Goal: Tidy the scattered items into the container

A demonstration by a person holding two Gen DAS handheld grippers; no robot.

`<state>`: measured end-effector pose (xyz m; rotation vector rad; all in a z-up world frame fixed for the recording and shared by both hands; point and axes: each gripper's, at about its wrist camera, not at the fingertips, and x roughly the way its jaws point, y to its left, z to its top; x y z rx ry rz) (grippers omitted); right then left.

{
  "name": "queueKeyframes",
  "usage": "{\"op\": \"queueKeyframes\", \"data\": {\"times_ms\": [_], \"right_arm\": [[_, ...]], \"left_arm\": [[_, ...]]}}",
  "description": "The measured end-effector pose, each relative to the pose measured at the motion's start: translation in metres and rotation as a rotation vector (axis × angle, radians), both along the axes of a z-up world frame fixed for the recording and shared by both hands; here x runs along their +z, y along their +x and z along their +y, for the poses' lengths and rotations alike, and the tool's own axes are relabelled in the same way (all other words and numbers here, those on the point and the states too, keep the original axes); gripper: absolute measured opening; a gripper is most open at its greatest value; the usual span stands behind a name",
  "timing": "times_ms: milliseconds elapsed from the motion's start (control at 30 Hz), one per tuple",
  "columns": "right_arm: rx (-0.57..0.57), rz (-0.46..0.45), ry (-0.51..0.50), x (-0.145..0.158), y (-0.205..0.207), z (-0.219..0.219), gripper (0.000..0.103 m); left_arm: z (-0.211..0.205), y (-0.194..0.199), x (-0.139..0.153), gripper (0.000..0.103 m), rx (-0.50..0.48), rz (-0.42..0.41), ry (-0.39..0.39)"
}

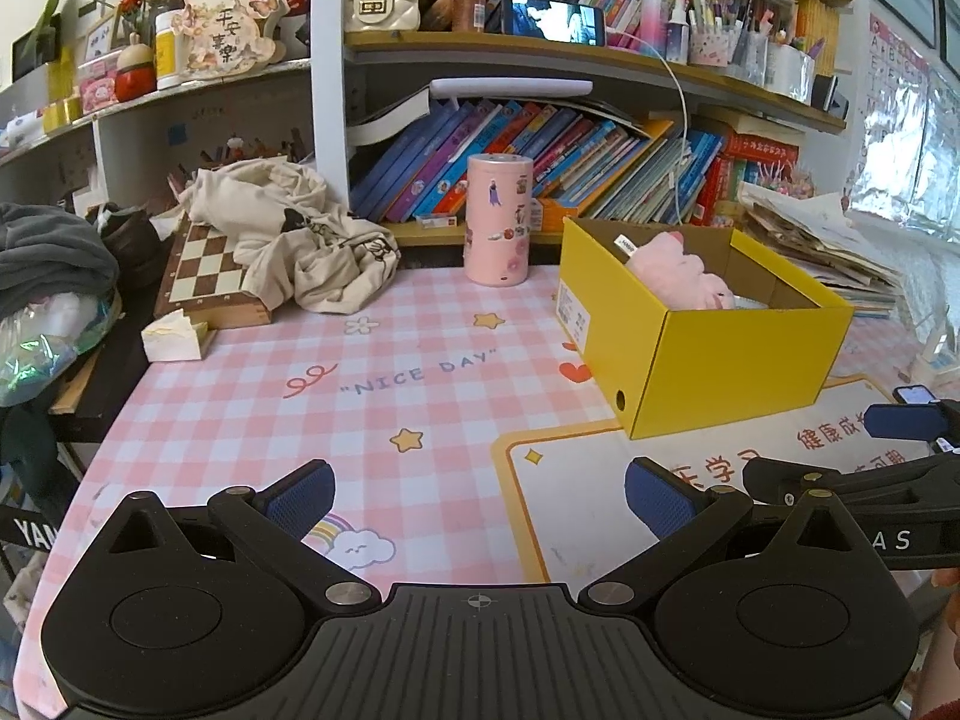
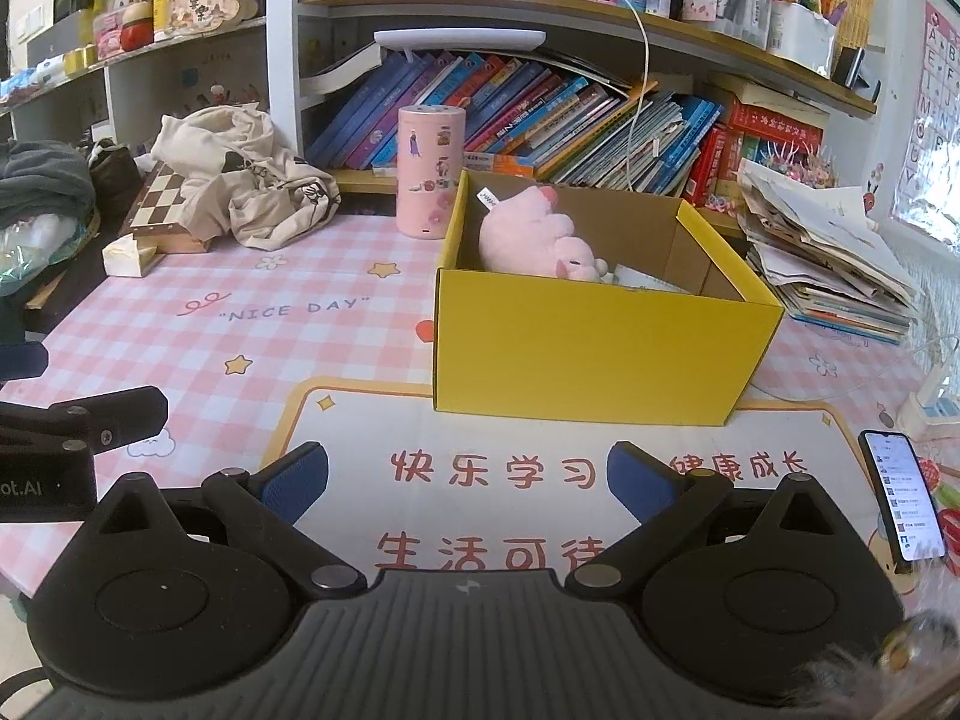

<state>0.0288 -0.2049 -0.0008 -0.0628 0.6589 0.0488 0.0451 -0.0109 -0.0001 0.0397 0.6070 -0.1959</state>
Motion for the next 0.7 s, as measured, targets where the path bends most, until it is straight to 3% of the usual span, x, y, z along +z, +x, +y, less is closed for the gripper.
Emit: {"op": "queueKeyframes", "data": {"times_ms": [700], "right_arm": [[0.015, 0.009, -0.013, 0.0, 0.009, -0.007, 0.101]], "left_arm": [[0.005, 0.008, -0.003, 0.103, -0.023, 0.014, -0.029]]}}
